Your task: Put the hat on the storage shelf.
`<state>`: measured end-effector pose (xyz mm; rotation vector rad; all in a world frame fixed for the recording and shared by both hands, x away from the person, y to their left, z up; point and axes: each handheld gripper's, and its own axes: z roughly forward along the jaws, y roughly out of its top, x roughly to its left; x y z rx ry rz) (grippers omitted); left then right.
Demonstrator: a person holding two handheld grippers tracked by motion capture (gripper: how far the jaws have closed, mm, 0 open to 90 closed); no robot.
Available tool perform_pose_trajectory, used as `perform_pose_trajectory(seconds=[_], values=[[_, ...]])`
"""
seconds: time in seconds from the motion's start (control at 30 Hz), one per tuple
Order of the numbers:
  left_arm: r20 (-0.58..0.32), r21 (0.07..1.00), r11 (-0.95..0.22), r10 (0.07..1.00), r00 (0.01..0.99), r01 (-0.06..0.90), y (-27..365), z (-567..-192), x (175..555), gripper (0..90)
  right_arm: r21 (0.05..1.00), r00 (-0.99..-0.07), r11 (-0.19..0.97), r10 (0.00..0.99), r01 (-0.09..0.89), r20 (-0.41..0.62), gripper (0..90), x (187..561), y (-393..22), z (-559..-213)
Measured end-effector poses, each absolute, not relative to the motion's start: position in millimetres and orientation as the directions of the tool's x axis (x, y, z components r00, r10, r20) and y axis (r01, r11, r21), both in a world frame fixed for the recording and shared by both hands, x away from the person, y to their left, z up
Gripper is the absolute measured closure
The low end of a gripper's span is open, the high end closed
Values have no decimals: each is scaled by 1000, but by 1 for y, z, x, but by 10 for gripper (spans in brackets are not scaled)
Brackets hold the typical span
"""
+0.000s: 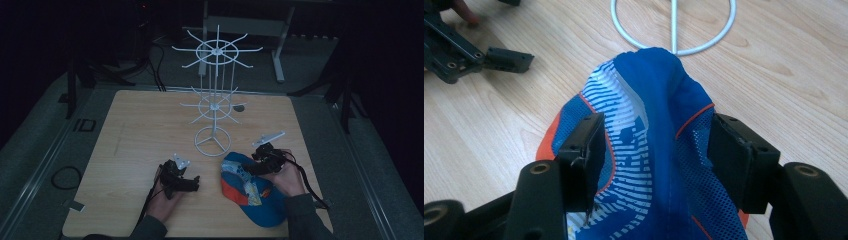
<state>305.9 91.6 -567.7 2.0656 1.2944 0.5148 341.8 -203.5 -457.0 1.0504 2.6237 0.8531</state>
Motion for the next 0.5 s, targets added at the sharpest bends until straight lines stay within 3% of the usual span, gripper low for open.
perform_pose_trajectory(seconds=[0.5], values=[[-7, 694, -311, 899, 439, 649, 92, -568, 306, 26, 537, -734, 606, 678, 587, 37, 394, 350, -200, -463]])
